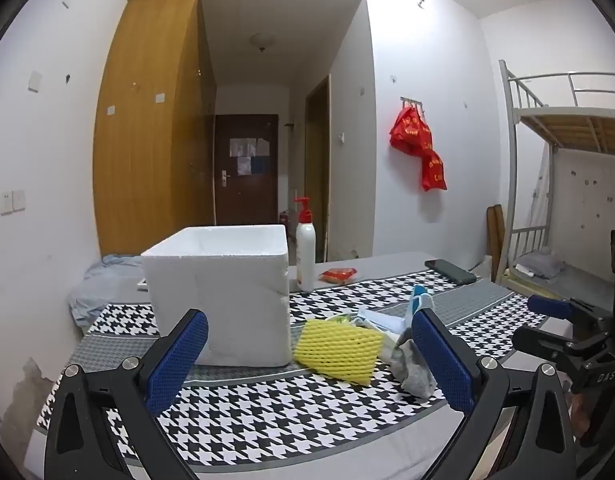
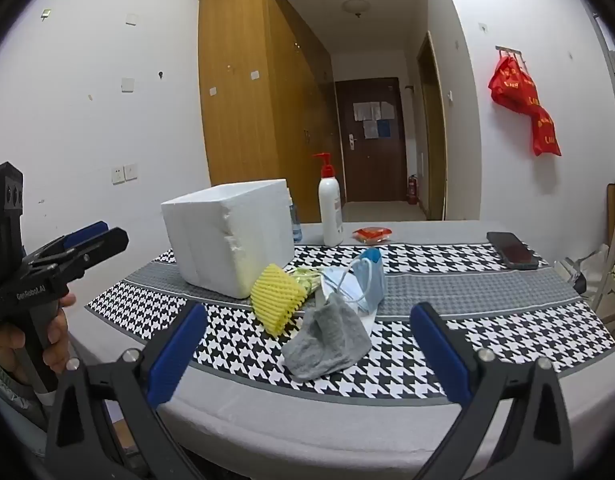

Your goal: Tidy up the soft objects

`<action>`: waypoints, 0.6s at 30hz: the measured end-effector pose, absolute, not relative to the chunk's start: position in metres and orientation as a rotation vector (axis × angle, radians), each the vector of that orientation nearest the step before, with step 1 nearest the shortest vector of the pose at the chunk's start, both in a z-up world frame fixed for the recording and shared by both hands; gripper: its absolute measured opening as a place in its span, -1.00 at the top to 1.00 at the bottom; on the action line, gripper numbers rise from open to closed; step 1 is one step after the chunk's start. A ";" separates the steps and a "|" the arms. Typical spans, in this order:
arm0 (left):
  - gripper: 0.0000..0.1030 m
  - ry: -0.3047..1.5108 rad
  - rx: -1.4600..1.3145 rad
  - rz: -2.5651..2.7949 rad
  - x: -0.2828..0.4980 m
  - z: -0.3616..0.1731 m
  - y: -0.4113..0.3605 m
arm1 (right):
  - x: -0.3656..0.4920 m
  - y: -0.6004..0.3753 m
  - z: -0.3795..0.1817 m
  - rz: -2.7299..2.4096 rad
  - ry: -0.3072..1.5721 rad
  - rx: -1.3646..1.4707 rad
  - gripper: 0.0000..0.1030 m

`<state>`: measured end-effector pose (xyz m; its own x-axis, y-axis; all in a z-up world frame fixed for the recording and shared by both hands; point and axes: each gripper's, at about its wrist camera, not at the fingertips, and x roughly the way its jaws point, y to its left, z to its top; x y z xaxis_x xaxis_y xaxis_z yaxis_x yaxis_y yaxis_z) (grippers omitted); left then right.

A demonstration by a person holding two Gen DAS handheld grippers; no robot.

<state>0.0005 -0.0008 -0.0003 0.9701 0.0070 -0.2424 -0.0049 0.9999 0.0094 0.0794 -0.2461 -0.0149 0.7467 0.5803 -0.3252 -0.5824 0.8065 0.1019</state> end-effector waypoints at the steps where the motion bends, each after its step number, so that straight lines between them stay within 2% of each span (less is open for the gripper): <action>1: -0.98 0.248 0.014 0.005 0.001 -0.001 -0.002 | 0.079 -0.246 -0.015 0.636 0.353 -0.007 -0.99; 18: -0.98 0.250 -0.040 0.019 0.008 -0.002 0.007 | 0.083 -0.246 -0.012 0.628 0.355 -0.006 -0.99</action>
<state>0.0077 0.0073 -0.0015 0.9688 0.0136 -0.2476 -0.0236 0.9990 -0.0376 0.0833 -0.2458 -0.0118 0.7509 0.5739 -0.3268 -0.5758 0.8113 0.1014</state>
